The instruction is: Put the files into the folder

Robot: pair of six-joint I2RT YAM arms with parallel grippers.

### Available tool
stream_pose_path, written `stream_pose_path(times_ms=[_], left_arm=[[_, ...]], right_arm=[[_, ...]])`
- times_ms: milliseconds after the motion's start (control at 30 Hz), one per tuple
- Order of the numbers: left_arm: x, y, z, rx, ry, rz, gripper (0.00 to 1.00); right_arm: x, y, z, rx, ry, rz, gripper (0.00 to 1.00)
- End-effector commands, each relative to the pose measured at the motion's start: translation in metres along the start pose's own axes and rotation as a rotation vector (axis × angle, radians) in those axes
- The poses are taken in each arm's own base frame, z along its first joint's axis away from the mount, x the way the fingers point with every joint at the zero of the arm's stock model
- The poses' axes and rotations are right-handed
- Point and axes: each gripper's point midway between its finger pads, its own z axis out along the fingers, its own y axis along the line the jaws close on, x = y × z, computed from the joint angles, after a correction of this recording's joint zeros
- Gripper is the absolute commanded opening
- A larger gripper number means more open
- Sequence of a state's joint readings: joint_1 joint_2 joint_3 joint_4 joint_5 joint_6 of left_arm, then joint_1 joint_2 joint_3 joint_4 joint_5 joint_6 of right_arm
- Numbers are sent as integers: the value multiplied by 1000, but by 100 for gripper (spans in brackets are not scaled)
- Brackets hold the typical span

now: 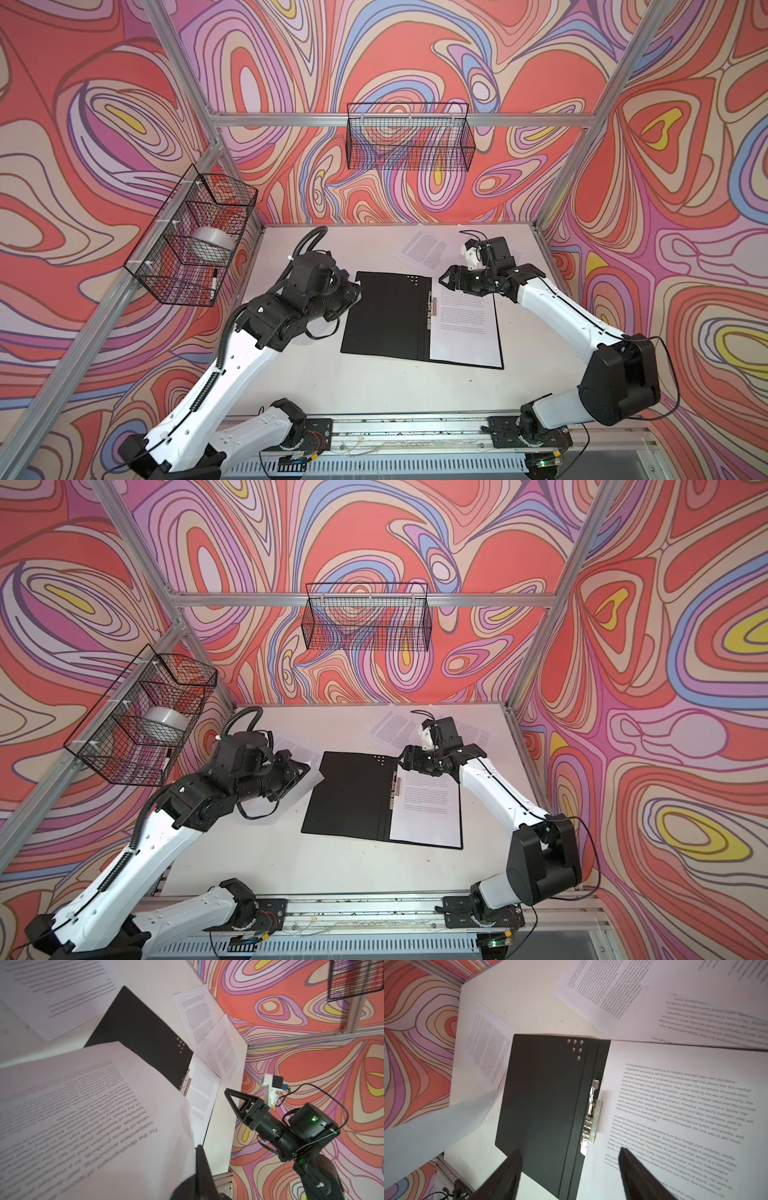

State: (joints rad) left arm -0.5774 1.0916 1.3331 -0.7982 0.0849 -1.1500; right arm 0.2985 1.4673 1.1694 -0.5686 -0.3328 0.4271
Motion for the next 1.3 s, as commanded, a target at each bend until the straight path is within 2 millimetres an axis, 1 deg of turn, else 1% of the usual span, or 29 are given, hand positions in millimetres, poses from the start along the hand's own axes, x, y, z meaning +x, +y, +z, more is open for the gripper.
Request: stream_pose_path(times_ms=[0,67,133,200,233,300,367,433,500,600,633,733,800,867,967,1033,1200,1267], left_arm=[[-1,-31,9,36,51,110,0],[-5,-54,16,78,71,127,0],[-6,-71,23,117,88,135,0],[-2,-83,34,144,110,145,0],[4,-89,41,156,126,154,0],[20,-98,57,180,172,167,0],[43,-100,76,191,232,174,0],[65,-103,88,207,273,187,0],[90,-105,96,227,308,203,0],[128,-99,108,210,352,239,0],[143,-95,112,204,369,252,0],[183,-77,135,179,447,239,0],[203,-60,152,144,482,232,0],[216,-51,168,139,491,229,0],[224,-29,190,92,489,229,0],[231,-21,200,94,507,209,0],[246,-10,217,93,548,184,0],[253,-13,221,116,570,174,0]], right_arm=[[-15,2,-21,-1,-54,21,78],[-19,-3,-29,-7,-71,43,79],[-22,-12,-39,-1,-87,68,80],[-23,-20,-47,-4,-104,90,81],[-23,-25,-51,-10,-108,104,82],[-21,-31,-55,-25,-108,130,83],[-19,-36,-59,-39,-112,153,84],[-15,-39,-60,-48,-112,169,85],[-10,-39,-57,-76,-98,194,87],[0,-36,-51,-140,-75,240,88],[4,-37,-49,-145,-72,255,89],[15,-47,-42,-131,-67,291,91],[22,-55,-37,-126,-55,321,91],[31,-62,-33,-126,-39,350,91],[43,-77,-27,-113,-29,389,92],[52,-83,-22,-116,3,416,92],[78,-81,-19,-152,42,458,91],[90,-78,-17,-191,71,488,91]])
